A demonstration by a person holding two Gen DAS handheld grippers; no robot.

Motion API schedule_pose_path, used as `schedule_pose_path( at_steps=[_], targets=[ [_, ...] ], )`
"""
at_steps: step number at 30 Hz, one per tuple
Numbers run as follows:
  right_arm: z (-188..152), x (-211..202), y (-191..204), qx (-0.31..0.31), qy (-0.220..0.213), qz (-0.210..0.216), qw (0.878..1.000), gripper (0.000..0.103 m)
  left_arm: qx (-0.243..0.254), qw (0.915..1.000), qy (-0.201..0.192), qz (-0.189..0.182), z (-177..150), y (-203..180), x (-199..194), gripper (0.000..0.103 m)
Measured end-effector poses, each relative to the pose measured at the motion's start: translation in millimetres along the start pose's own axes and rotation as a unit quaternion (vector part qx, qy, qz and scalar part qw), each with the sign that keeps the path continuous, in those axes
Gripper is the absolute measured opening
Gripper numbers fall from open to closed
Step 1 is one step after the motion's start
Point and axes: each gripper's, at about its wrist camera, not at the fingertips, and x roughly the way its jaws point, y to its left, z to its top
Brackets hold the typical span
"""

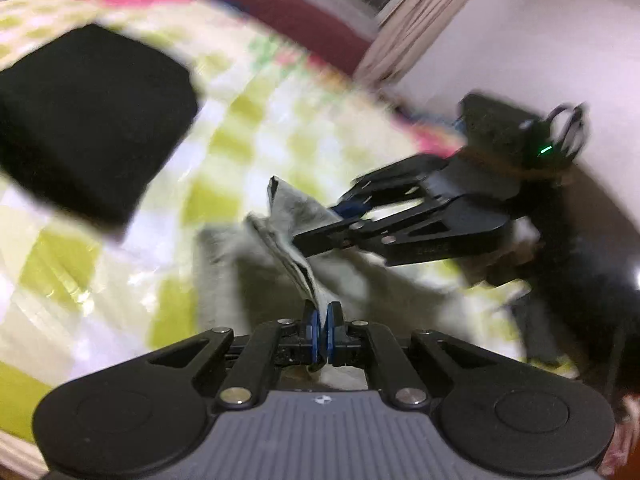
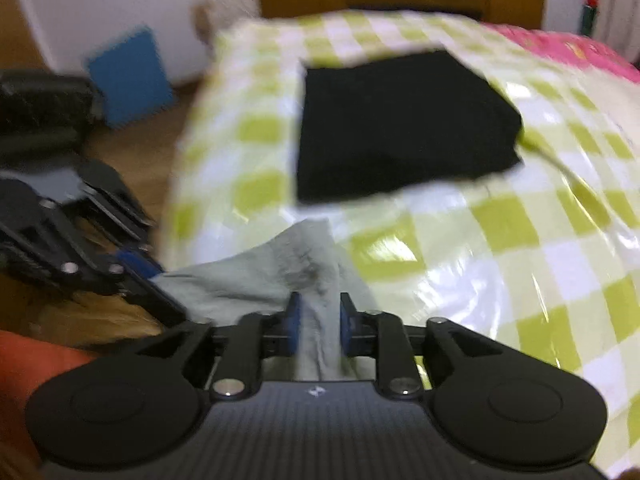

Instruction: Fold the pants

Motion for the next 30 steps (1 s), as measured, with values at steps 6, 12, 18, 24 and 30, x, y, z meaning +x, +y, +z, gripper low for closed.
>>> schedule_pose_path(
  at_steps=[6, 12, 18, 24, 30],
  targets=[
    [-23.7, -14.5, 12.3, 0.008, -0.015, -0.051, 0.999, 0.034, 0.017, 0.9933, 0.062, 0.095, -22.1, 6.9, 22.4, 0.023],
    [-99.7, -133.7, -10.8, 0.181, -0.139, -0.194, 0.954, 0.049, 0.047, 0.9888, 0.047, 0.133, -25.2, -6.5, 8.6, 0.023],
    [-221.6, -167.7, -5.0, 0.359, -0.116, -0.281, 0.882, 0.050, 0.103, 0.9772, -0.025, 0.184, -14.5, -41.5, -11.6, 0.024],
    [-244.8, -142.8, 14.7, 0.336, -0.122, -0.261, 0.897, 0.047, 0.154, 0.9732, -0.040, 0.166, -8.1, -90.2, 12.1, 0.026],
    [-269.5, -126.0, -28.6, 0.409, -0.108, -0.273, 0.864, 0.033, 0.159, 0.9753, 0.027, 0.151, -11.2, -104.0, 94.0, 0.030]
  ],
)
